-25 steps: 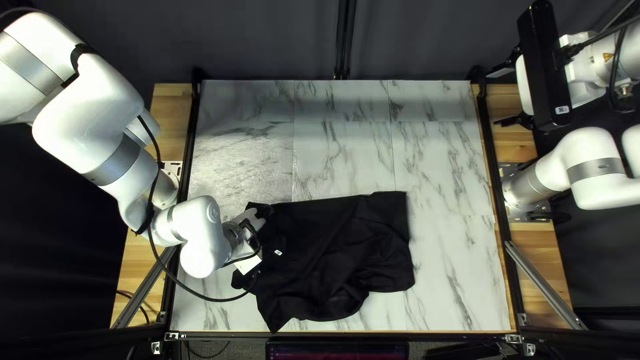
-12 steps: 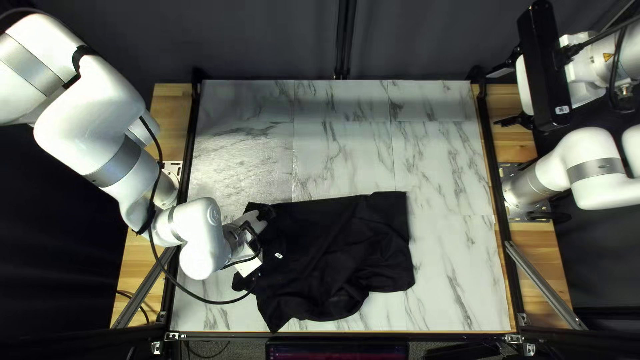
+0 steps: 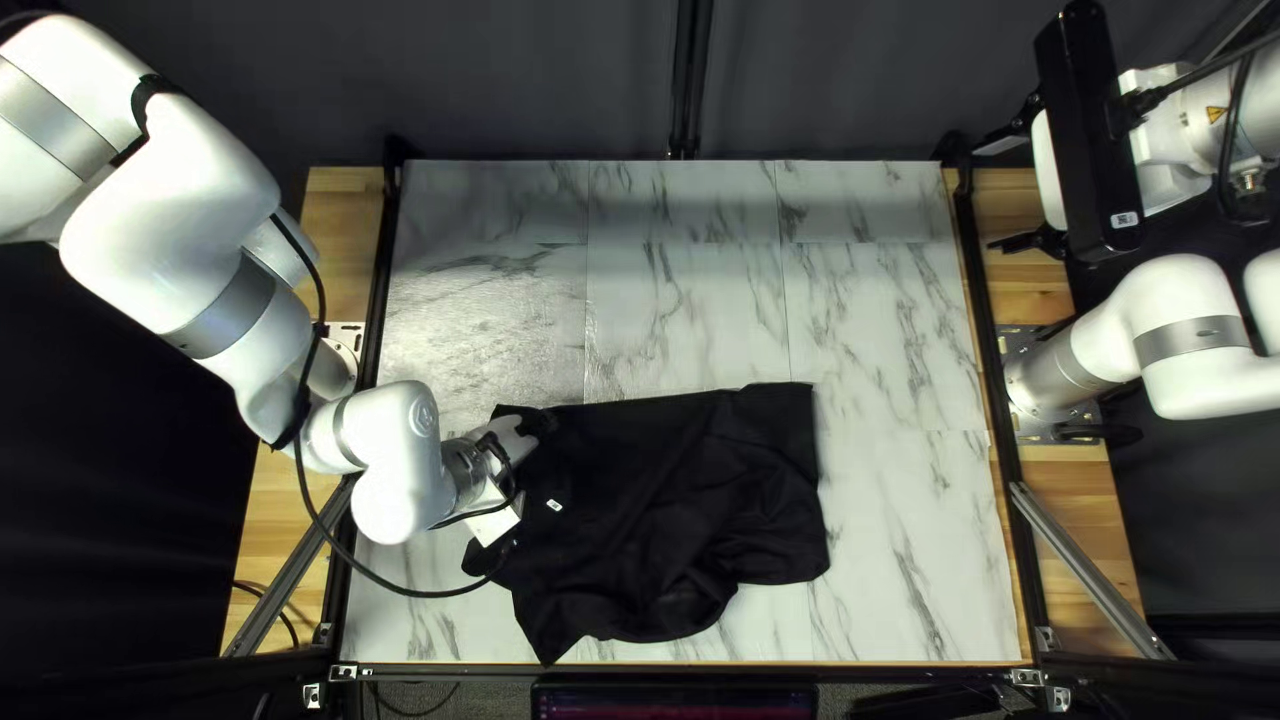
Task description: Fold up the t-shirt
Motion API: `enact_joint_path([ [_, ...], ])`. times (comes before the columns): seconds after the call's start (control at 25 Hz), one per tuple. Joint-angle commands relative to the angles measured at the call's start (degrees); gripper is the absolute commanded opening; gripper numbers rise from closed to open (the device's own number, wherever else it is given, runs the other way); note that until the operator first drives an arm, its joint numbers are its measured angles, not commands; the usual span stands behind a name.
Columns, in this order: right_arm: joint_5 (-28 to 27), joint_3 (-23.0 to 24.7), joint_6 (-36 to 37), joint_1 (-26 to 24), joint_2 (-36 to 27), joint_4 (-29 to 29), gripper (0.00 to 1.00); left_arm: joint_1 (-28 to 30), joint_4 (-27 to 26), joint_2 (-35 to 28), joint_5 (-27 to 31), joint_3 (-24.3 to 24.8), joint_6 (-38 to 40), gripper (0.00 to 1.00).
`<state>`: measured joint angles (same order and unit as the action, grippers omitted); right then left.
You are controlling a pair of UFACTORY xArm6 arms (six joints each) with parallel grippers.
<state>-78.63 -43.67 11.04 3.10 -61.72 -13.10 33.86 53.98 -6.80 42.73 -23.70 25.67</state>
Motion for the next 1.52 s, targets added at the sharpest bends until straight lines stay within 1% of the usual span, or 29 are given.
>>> enact_joint_path([
  [0.04, 0.0, 0.0, 0.0, 0.0, 0.0, 0.0, 1.0, -0.52, 1.08, 0.92, -1.42, 0.45, 1.12, 0.0],
  [0.24, 0.0, 0.0, 0.0, 0.0, 0.0, 0.0, 1.0, -0.2, 0.46, 0.73, -1.56, 1.05, 1.1, 0.0],
  [0.48, 0.0, 0.0, 0.0, 0.0, 0.0, 0.0, 1.0, 3.0, -4.78, -3.99, 3.09, 2.57, -1.63, 0.0],
  [0.68, 0.0, 0.0, 0.0, 0.0, 0.0, 0.0, 1.0, 3.86, -6.73, -6.08, 5.53, 3.3, -2.71, 0.0],
  [1.08, 0.0, 0.0, 0.0, 0.0, 0.0, 0.0, 1.0, 0.83, -7.08, -10.71, 8.37, 5.17, -5.94, 0.0],
  [1.36, 0.0, 0.0, 0.0, 0.0, 0.0, 0.0, 1.0, 0.85, -7.66, -13.32, 10.32, 5.31, -6.96, 0.0],
  [1.52, 0.0, 0.0, 0.0, 0.0, 0.0, 0.0, 1.0, 0.16, -8.55, -16.97, 11.34, 7.34, -8.08, 0.0],
])
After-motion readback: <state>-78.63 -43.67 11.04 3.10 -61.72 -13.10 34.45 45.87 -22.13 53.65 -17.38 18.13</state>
